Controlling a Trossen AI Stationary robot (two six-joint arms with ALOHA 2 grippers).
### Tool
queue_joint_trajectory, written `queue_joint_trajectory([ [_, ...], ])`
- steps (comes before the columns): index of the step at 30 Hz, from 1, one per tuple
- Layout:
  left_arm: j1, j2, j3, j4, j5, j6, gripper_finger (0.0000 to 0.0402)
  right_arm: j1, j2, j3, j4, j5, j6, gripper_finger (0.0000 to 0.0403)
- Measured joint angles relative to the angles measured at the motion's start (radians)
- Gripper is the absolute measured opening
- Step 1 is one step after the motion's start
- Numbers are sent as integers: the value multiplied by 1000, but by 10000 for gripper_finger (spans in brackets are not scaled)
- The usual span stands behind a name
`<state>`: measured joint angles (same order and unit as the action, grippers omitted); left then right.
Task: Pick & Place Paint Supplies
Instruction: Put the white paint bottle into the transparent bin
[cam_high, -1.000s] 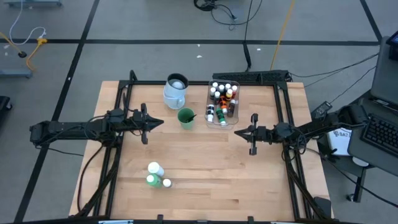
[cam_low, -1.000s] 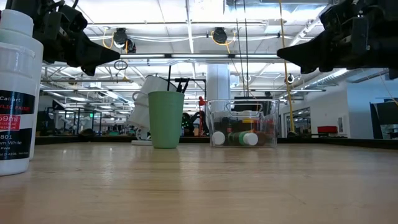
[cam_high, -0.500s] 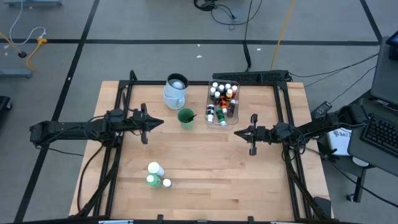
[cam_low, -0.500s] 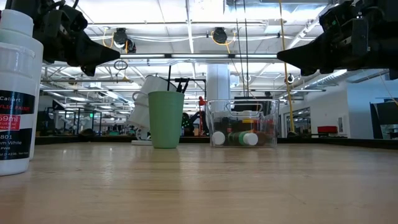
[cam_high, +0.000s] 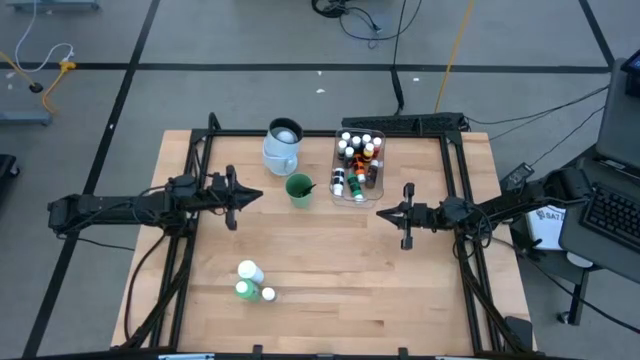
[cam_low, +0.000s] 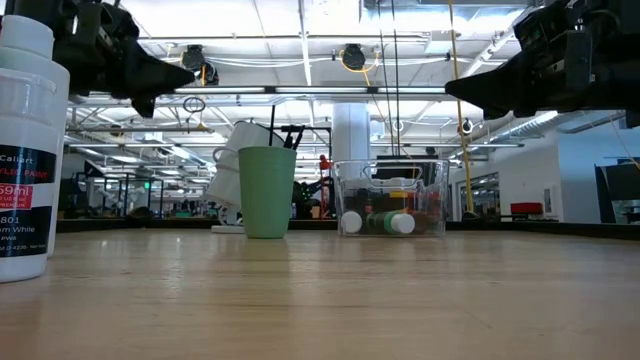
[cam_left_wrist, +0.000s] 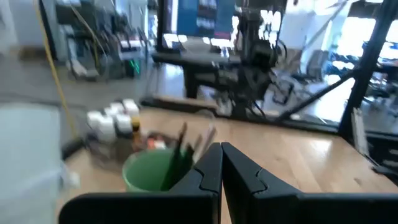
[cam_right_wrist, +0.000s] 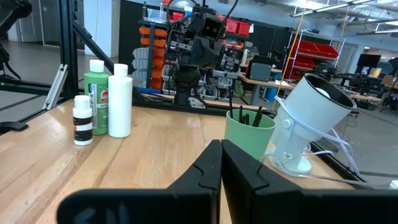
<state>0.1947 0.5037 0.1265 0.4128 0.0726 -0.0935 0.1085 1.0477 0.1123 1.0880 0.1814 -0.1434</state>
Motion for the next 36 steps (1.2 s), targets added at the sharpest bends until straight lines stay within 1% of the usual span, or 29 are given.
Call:
queue_joint_trajectory([
  [3, 0, 0, 1, 86, -25, -13, 8, 0, 0, 0, 9, 0, -9, 2],
  [5, -4, 0, 27, 95, -5, -20, 8, 0, 0, 0, 12, 0, -21, 2],
  [8, -47, 26, 118, 29, 20, 4, 8, 0, 0, 0, 30, 0, -29, 2],
  [11, -140, 101, 247, -57, 13, 65, 8, 0, 0, 0, 46, 0, -34, 2],
  [12, -178, 132, 292, -86, -10, 85, 8, 0, 0, 0, 47, 0, -34, 2],
  [14, -250, 199, 393, -160, -96, 107, 8, 0, 0, 0, 44, 0, -34, 2],
  [17, -341, 297, 559, -330, -278, 100, 8, 0, 0, 0, 43, 0, -34, 2],
  [20, -398, 407, 737, -622, -445, 43, 8, 0, 0, 0, 36, -1, -34, 2],
  [22, -418, 482, 847, -815, -475, -25, 8, 0, 0, 0, 35, -2, -34, 2],
  [24, -429, 550, 943, -976, -461, -90, 8, 0, 0, 0, 33, -2, -34, 2],
  [29, -462, 712, 1124, -1281, -322, -167, 8, 0, 0, 0, 33, -2, -37, 2],
  [33, -488, 816, 1208, -1417, -219, -182, 8, 0, 0, 0, 36, -3, -37, 2],
  [36, -513, 882, 1238, -1476, -202, -182, 8, 0, 0, 0, 37, -3, -37, 2],
])
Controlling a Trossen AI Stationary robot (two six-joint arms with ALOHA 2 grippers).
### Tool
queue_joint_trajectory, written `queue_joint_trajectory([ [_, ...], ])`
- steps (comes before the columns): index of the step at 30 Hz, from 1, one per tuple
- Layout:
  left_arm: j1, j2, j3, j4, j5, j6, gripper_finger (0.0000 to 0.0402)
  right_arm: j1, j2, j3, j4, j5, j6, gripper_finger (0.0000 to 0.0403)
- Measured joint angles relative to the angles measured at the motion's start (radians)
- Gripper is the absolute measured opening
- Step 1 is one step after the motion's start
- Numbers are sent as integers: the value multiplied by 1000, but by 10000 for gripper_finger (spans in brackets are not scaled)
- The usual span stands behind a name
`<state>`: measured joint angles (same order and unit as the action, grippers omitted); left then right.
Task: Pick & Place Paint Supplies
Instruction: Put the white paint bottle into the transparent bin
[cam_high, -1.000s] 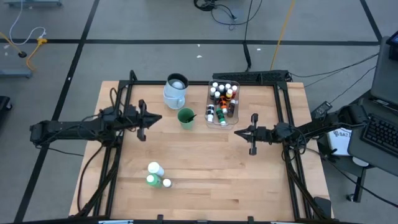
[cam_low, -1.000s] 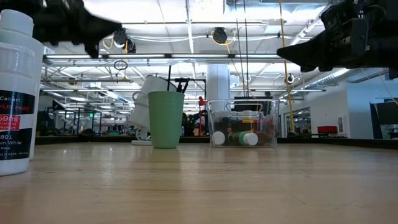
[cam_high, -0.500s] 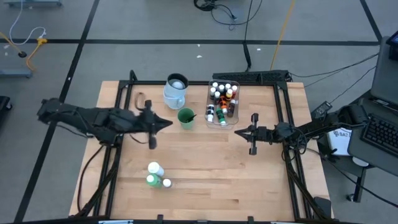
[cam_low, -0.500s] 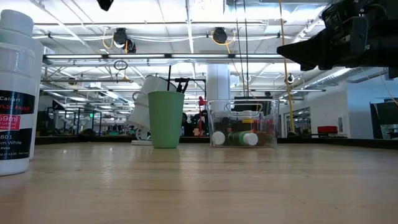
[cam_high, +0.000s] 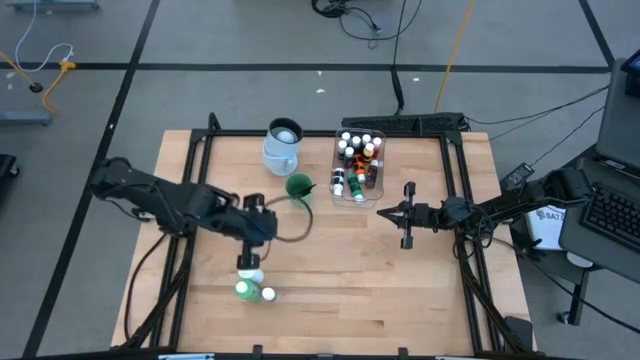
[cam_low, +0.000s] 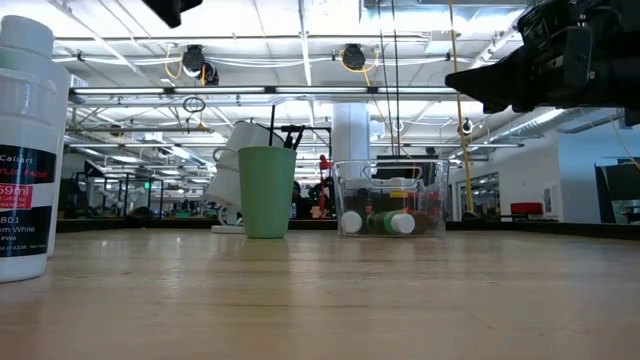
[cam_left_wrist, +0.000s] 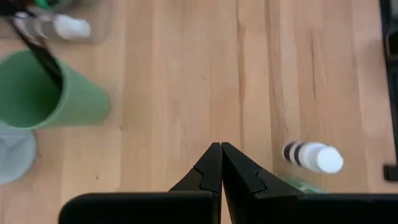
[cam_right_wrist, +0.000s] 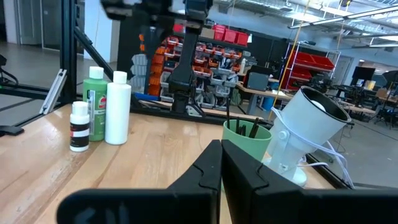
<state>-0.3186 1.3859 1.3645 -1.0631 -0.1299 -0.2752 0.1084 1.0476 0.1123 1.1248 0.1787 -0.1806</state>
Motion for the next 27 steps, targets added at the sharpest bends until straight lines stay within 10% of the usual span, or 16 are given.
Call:
queue_joint_trajectory([
  [7, -46, 101, 18, -35, 91, -3, 38, 0, 0, 0, 0, 1, -2, 2],
  [19, -97, 180, 18, 77, 227, -151, 244, 0, 0, 0, -18, 0, 13, 2],
  [27, -149, 183, 18, 73, 226, -148, 279, 0, 0, 0, -26, 2, 21, 2],
])
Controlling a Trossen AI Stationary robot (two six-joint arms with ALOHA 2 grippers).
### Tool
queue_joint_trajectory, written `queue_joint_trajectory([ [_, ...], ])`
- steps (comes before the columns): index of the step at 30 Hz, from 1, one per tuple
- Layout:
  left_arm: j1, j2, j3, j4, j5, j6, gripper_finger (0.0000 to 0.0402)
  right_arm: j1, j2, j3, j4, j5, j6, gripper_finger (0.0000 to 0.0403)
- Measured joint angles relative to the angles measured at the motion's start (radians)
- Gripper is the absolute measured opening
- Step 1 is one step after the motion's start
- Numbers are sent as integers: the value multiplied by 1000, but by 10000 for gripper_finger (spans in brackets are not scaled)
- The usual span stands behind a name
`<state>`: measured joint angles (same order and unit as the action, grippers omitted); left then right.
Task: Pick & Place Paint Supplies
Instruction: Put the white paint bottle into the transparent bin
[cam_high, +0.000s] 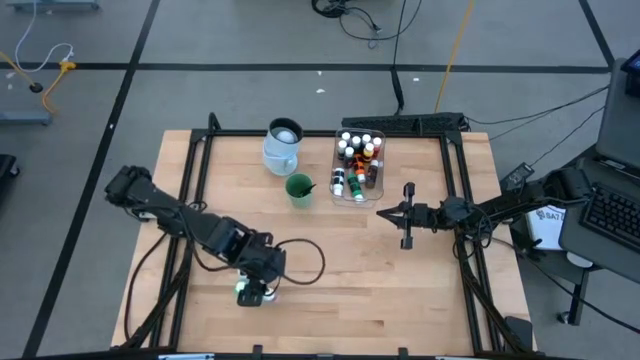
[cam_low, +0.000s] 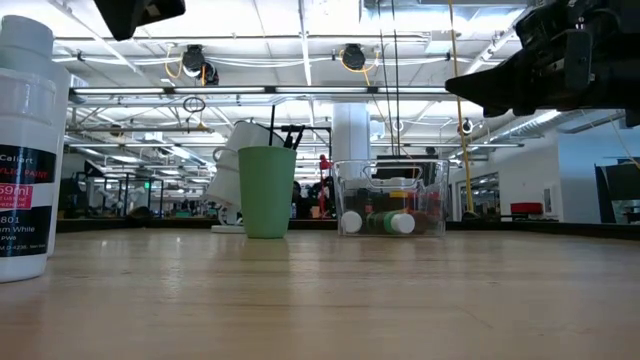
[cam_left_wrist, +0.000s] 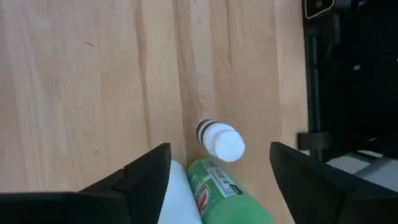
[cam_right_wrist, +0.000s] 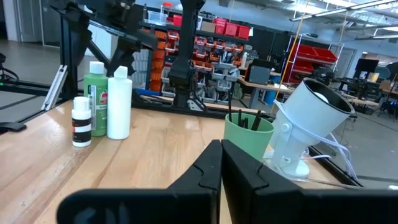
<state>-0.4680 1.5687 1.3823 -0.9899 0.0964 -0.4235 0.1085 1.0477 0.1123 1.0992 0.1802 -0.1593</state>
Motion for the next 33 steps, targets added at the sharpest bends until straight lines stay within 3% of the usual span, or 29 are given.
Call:
queue_joint_trajectory([
  [9, -74, 115, 0, 21, -18, 31, 258, 0, 0, 0, -5, 0, 16, 2],
  [14, -84, 165, 0, 22, -19, 52, 266, 0, 0, 0, -6, 0, 16, 2],
  [33, -82, 210, 0, 30, -26, 48, 285, 0, 0, 0, -5, 1, 13, 2],
])
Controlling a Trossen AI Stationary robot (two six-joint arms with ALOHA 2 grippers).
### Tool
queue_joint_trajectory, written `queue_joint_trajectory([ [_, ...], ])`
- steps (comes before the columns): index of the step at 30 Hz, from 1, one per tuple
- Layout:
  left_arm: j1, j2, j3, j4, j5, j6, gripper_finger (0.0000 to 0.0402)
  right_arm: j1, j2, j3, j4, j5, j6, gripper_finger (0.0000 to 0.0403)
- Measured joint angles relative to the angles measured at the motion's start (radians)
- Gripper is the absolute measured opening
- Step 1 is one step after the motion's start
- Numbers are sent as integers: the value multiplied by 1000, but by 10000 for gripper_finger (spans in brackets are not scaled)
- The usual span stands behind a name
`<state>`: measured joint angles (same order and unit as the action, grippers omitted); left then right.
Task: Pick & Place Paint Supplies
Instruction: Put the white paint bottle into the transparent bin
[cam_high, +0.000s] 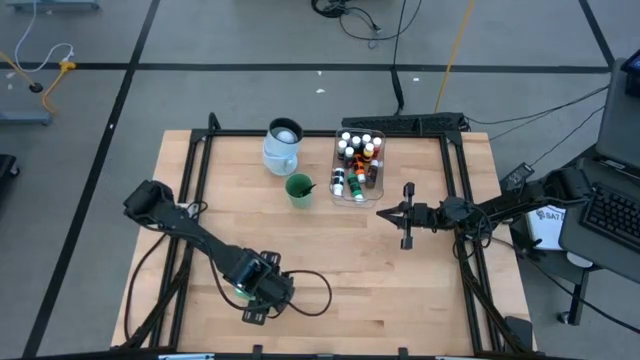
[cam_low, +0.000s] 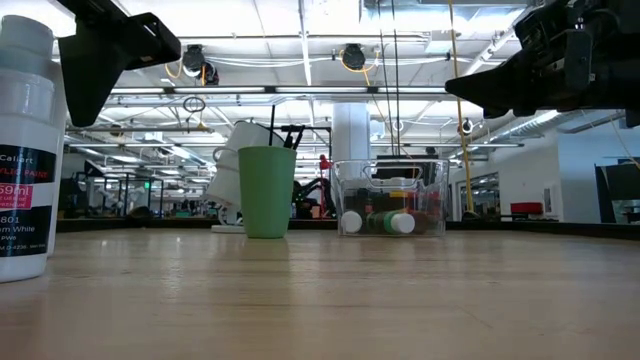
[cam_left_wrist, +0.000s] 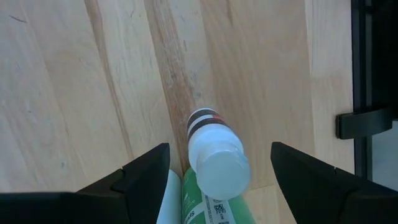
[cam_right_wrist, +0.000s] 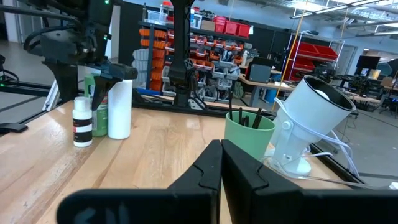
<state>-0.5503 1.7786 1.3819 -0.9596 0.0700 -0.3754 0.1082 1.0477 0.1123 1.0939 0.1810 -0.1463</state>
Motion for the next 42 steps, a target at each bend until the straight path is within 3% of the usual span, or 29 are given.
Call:
queue_joint_trajectory([
  [19, -10, 0, 0, -8, 8, -4, 277, 0, 0, 0, -5, 0, 0, 2],
  [42, 14, -2, -1, -8, 8, 21, 117, 0, 0, 0, -6, 0, 0, 2],
])
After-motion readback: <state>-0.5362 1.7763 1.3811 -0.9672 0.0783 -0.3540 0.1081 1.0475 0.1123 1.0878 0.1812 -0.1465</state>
